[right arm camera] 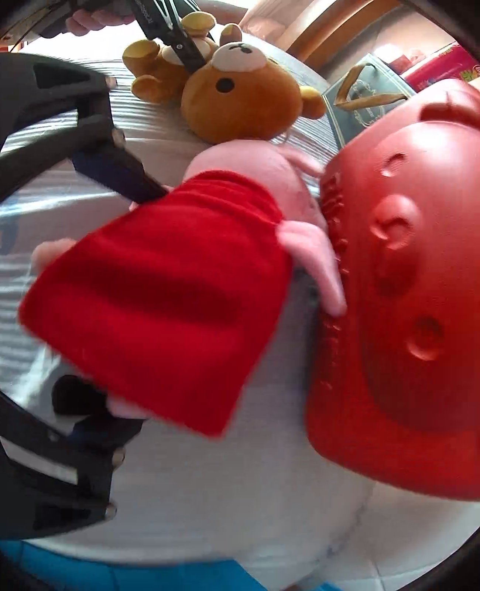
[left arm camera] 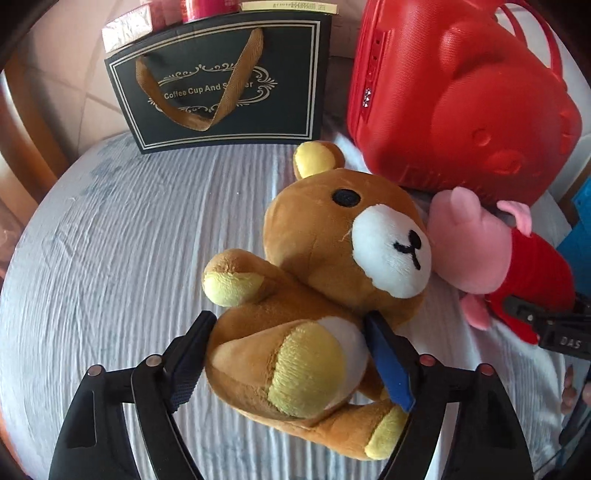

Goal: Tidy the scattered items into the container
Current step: 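Grasp the brown bear plush with the left tool while the right tool grasps the red-dressed pig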

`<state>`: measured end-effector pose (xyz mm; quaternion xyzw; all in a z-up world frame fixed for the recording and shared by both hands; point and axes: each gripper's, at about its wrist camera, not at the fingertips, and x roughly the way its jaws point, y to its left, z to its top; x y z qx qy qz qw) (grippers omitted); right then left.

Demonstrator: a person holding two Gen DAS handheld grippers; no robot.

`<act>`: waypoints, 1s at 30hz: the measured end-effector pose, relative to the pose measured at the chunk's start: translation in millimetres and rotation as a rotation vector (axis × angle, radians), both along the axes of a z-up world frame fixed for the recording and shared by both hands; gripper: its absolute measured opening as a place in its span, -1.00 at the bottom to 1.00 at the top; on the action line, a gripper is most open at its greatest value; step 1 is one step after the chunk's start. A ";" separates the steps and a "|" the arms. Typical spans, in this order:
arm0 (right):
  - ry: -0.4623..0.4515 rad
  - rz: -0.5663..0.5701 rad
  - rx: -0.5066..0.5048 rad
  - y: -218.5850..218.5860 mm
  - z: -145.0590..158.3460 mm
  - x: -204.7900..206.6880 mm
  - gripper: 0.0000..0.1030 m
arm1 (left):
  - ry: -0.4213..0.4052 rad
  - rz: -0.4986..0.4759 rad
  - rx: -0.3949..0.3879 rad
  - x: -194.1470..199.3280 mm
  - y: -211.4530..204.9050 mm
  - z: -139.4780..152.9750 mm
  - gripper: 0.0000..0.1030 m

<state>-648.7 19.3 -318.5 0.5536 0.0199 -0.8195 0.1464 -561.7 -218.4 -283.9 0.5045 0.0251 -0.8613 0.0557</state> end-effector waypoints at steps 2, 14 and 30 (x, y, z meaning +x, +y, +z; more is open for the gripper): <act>0.012 -0.031 -0.007 -1.2 5.6 11.6 0.47 | 0.004 -0.014 -0.023 10.2 8.1 0.5 0.43; -0.150 -0.038 -0.066 10.8 33.0 146.0 0.39 | -0.038 -0.094 -0.001 109.5 44.8 19.6 0.29; -0.035 0.078 0.102 -6.1 60.2 132.7 0.89 | -0.102 -0.077 -0.084 66.6 31.2 9.4 0.64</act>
